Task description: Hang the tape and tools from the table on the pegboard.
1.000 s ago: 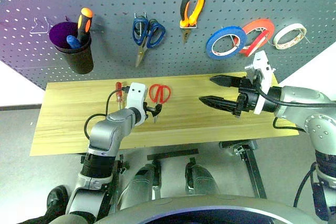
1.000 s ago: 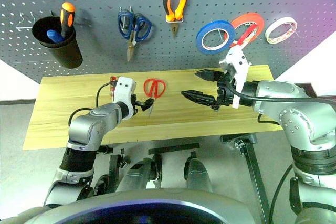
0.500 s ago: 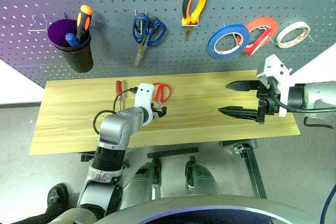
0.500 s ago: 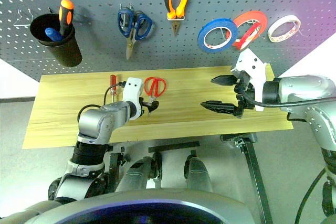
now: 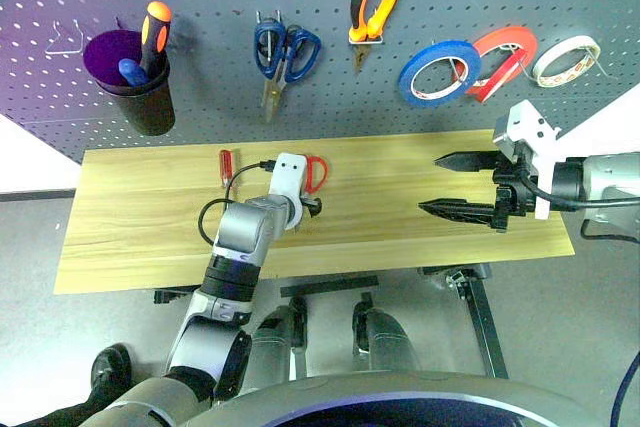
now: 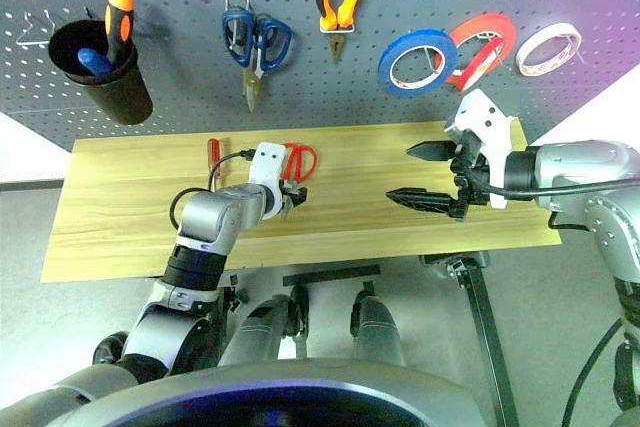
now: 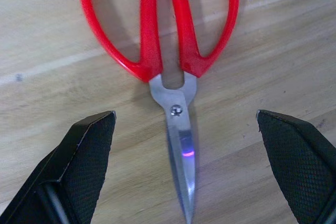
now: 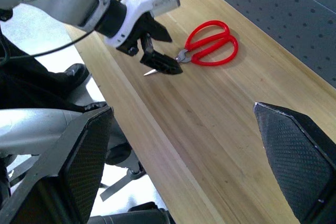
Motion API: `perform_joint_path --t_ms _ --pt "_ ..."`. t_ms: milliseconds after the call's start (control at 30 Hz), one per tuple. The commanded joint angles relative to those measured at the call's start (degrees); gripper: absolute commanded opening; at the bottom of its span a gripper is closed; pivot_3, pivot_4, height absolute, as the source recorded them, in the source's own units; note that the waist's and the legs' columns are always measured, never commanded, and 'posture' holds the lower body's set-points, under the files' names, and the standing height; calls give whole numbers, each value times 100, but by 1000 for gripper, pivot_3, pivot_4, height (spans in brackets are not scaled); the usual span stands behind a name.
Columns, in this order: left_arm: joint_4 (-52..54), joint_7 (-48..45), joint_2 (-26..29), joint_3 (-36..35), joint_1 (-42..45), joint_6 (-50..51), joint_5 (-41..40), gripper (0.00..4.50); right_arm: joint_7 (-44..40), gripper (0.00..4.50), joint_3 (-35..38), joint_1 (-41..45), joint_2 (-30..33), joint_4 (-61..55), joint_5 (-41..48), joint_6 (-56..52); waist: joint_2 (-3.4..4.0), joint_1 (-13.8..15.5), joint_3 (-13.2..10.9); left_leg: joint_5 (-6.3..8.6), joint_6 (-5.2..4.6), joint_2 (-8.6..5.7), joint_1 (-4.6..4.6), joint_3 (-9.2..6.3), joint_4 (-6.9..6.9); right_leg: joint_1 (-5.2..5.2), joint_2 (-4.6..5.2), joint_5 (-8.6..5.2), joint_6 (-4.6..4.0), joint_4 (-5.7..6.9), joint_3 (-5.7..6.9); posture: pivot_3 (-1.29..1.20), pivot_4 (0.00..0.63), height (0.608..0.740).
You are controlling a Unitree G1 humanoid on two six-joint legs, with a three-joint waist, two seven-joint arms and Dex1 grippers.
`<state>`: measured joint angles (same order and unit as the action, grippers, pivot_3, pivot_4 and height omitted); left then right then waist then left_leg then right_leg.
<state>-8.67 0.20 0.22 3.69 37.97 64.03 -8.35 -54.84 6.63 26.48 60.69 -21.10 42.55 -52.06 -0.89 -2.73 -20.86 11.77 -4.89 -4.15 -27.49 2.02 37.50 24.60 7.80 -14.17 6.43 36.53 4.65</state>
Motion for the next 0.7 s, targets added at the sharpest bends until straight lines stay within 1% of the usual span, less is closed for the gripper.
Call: perform_joint_path --t_ms 33,267,433,567,700 --pt "-115 130 -227 -17 100 50 86 4500 51 4468 212 104 -5 -137 79 -39 0 1 -15 1 -2 0 0 0 -3 -2 0 2 4 -8 0 -311 408 723" --pt "-241 265 -392 -153 209 156 147 4500 147 4468 249 73 -12 -164 52 -23 2 -2 -21 5 -7 -1 -1 4 -14 -7 0 8 14 -29 3 -326 404 723" --pt "-335 591 -578 -455 315 589 218 4500 219 4468 324 74 -14 -156 59 -34 1 -5 -22 5 -7 -1 -1 5 -13 -8 0 10 17 -31 3 -337 403 723" --pt "-465 607 -545 -291 400 714 344 4500 276 4468 322 110 -48 -182 120 -84 1 -13 -22 5 -6 -1 -1 5 -14 -8 -1 11 18 -31 3 -341 404 723" --pt "-634 732 -597 -348 495 817 456 4500 264 4468 334 115 -45 -231 221 -157 1 -30 -22 5 -6 -1 -1 6 -13 -9 -1 12 20 -31 3 -344 404 723"
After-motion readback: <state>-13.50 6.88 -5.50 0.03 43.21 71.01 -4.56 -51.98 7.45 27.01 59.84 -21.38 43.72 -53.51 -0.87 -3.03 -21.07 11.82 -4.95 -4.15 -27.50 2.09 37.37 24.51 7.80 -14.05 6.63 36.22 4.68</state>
